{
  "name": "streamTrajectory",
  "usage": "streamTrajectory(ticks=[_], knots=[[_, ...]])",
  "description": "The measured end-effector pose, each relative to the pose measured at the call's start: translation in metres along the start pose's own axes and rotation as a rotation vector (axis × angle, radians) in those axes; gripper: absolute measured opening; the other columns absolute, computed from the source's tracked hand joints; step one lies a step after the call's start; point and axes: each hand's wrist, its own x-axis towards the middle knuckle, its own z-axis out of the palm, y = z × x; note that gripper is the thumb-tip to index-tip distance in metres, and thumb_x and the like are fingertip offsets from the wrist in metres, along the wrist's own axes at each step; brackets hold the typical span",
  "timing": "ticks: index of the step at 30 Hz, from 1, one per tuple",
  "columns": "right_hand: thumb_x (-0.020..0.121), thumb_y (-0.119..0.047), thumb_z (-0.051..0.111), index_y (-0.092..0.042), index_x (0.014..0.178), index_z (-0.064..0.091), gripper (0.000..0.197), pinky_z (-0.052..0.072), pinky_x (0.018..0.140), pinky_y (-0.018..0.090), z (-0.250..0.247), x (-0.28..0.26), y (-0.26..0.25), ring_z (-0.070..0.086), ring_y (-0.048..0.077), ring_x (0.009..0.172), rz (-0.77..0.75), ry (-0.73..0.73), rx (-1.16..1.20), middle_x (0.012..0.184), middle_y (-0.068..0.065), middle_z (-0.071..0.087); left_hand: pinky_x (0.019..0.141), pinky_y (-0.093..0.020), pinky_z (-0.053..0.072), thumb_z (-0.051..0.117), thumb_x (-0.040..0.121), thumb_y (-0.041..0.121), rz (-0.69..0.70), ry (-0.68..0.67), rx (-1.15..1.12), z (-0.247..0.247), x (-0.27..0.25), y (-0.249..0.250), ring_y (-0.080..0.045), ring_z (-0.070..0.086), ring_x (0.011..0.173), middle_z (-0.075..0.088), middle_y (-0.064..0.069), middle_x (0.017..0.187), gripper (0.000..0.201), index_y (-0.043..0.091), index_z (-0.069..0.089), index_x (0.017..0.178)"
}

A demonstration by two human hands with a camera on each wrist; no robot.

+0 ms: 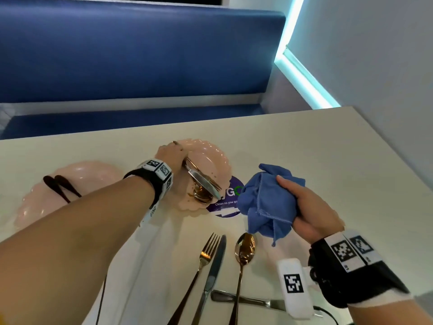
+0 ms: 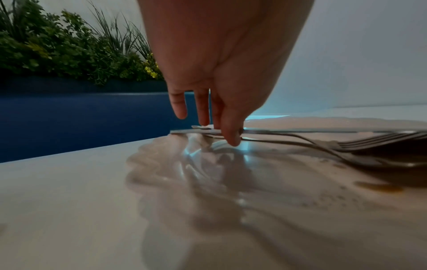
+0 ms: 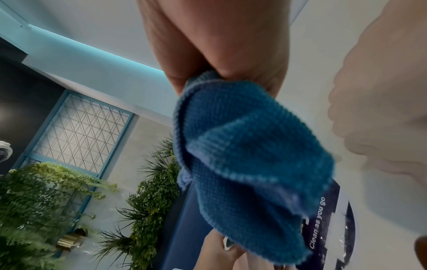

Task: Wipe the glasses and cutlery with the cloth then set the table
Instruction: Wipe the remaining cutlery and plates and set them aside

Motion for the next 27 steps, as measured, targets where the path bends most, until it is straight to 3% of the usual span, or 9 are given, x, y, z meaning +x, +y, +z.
streamTrajectory(ticks=[2, 5, 9, 11, 14, 19, 22, 25, 27], knots=[[0.093, -0.025, 0.051, -0.016, 0.121, 0.059, 0.030, 0.058, 0.069, 0.031, 0.002, 0.003, 0.003, 0.066, 0.022, 0.084, 0.011, 0.008, -0.003, 0.100, 0.013, 0.069, 0.104, -0.040, 0.033, 0.048, 0.094, 0.024, 0.011, -0.026, -0.003, -0.002, -0.005, -0.006, -0.024, 0.040, 0.125, 0.050, -0.004, 0.130, 0.029, 0.019, 0.056, 0.121], [0.092, -0.023, 0.053, -0.016, 0.108, 0.064, 0.021, 0.059, 0.061, 0.028, 0.010, 0.008, 0.008, 0.069, 0.019, 0.074, 0.027, 0.022, -0.004, 0.088, 0.010, 0.072, 0.101, -0.038, 0.033, 0.048, 0.093, 0.022, 0.020, -0.056, -0.010, -0.003, -0.016, -0.017, -0.024, 0.041, 0.120, 0.051, -0.002, 0.123, 0.022, 0.021, 0.061, 0.111], [0.093, -0.024, 0.052, -0.017, 0.101, 0.064, 0.017, 0.058, 0.063, 0.029, 0.027, 0.009, 0.018, 0.069, 0.018, 0.072, 0.057, 0.009, -0.012, 0.083, 0.009, 0.073, 0.091, -0.038, 0.042, 0.053, 0.079, 0.031, -0.030, -0.093, -0.126, 0.003, -0.039, -0.034, -0.025, 0.046, 0.099, 0.056, 0.001, 0.104, 0.004, 0.034, 0.054, 0.079], [0.093, -0.026, 0.051, -0.014, 0.111, 0.062, 0.024, 0.056, 0.074, 0.033, 0.035, 0.008, 0.026, 0.068, 0.021, 0.082, 0.070, 0.006, -0.008, 0.090, 0.010, 0.072, 0.088, -0.037, 0.043, 0.052, 0.082, 0.027, -0.046, -0.117, -0.185, 0.005, -0.050, -0.039, -0.025, 0.049, 0.096, 0.059, 0.000, 0.101, 0.006, 0.033, 0.054, 0.079], [0.094, -0.028, 0.051, -0.011, 0.120, 0.058, 0.032, 0.054, 0.081, 0.036, 0.048, 0.005, 0.039, 0.065, 0.025, 0.090, 0.124, 0.005, 0.026, 0.101, 0.014, 0.068, 0.081, -0.032, 0.044, 0.055, 0.084, 0.015, -0.019, -0.125, -0.331, 0.004, -0.073, -0.041, -0.024, 0.057, 0.090, 0.064, -0.007, 0.099, 0.008, 0.015, 0.060, 0.090], [0.093, -0.033, 0.051, -0.007, 0.111, 0.063, 0.034, 0.056, 0.077, 0.033, 0.064, 0.007, 0.063, 0.067, 0.024, 0.090, 0.152, 0.040, 0.045, 0.102, 0.015, 0.070, 0.064, -0.029, 0.043, 0.061, 0.088, 0.015, -0.082, -0.034, -0.673, 0.009, -0.123, -0.035, -0.021, 0.054, 0.071, 0.061, -0.009, 0.086, 0.009, 0.008, 0.055, 0.086], [0.092, -0.040, 0.051, -0.005, 0.122, 0.057, 0.047, 0.051, 0.091, 0.037, 0.082, 0.009, 0.081, 0.061, 0.029, 0.110, 0.157, 0.057, 0.031, 0.120, 0.018, 0.064, 0.044, -0.018, 0.039, 0.065, 0.085, 0.015, -0.177, 0.056, -0.942, 0.012, -0.153, -0.027, -0.015, 0.051, 0.054, 0.058, -0.005, 0.074, 0.014, 0.011, 0.052, 0.080], [0.087, -0.049, 0.057, -0.009, 0.116, 0.060, 0.050, 0.051, 0.091, 0.040, 0.111, 0.016, 0.098, 0.065, 0.027, 0.102, 0.129, 0.070, -0.098, 0.110, 0.015, 0.069, 0.046, -0.020, 0.038, 0.067, 0.083, 0.015, -0.172, 0.139, -1.051, 0.009, -0.176, -0.007, -0.013, 0.050, 0.050, 0.060, -0.005, 0.070, 0.019, 0.017, 0.051, 0.072], [0.079, -0.055, 0.062, -0.012, 0.106, 0.064, 0.050, 0.051, 0.094, 0.045, 0.131, 0.019, 0.107, 0.066, 0.030, 0.099, 0.094, 0.067, -0.254, 0.103, 0.014, 0.070, 0.050, -0.015, 0.035, 0.063, 0.083, 0.010, -0.145, 0.212, -1.068, 0.004, -0.190, 0.010, -0.011, 0.046, 0.052, 0.057, -0.006, 0.069, 0.022, 0.016, 0.048, 0.069]])
